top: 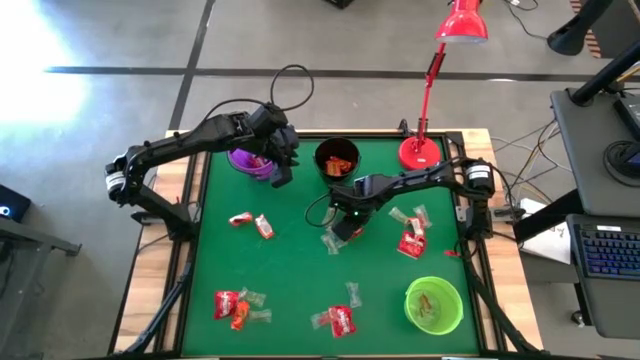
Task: Sort candy
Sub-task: Put the red candy into the black bucket
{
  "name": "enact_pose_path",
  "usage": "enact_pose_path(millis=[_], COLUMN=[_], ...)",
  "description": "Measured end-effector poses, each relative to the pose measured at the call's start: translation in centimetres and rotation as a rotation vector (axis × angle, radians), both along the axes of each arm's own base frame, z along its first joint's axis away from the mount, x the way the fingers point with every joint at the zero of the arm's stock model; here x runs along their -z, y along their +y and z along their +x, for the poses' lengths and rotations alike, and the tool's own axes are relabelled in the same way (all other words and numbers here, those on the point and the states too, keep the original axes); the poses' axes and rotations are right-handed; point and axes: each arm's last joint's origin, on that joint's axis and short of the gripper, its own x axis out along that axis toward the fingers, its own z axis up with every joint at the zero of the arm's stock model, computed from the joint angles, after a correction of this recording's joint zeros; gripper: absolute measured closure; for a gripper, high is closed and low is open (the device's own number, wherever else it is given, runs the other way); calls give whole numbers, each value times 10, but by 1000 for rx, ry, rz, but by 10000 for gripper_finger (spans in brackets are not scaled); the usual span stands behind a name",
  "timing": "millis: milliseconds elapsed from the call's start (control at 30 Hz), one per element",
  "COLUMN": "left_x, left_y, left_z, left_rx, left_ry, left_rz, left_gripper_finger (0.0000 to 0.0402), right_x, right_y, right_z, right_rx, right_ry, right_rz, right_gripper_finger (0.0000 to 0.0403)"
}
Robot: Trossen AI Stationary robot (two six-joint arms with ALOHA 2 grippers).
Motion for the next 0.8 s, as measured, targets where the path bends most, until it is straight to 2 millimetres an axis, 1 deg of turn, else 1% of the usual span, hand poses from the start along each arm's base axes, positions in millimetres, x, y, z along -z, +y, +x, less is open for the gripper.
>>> enact_pose_path(millis=[167, 267, 367, 500, 600, 733, 800], left_x=[1, 2, 2, 3, 2, 2, 1], left_y=[0, -1, -1, -1, -1, -1, -1], left_z=[-1, -2, -3, -3, -3, -2, -1], left_rx=[0, 0, 0, 0, 0, 1, 0], left_ry=[13, 24, 36, 39, 38, 27, 11], left_rz=[-6, -11, -16, -18, -18, -13, -15], left_gripper_finger=[303, 303, 303, 303, 303, 303, 303], right_x=[-22, -38, -62, -87, -111, -142, -157], right_y=[0, 0, 0, 0, -3, -5, -7], right_z=[-3, -10, -15, -24, -31, -37, -37], right_rx=[5, 19, 33, 55, 77, 118, 130], right_ry=[-57, -77, -138, -189, -258, -352, -413], right_rz=[-16, -42, -77, -140, -199, -315, -388], right_gripper_finger=[393, 394, 395, 395, 395, 395, 395])
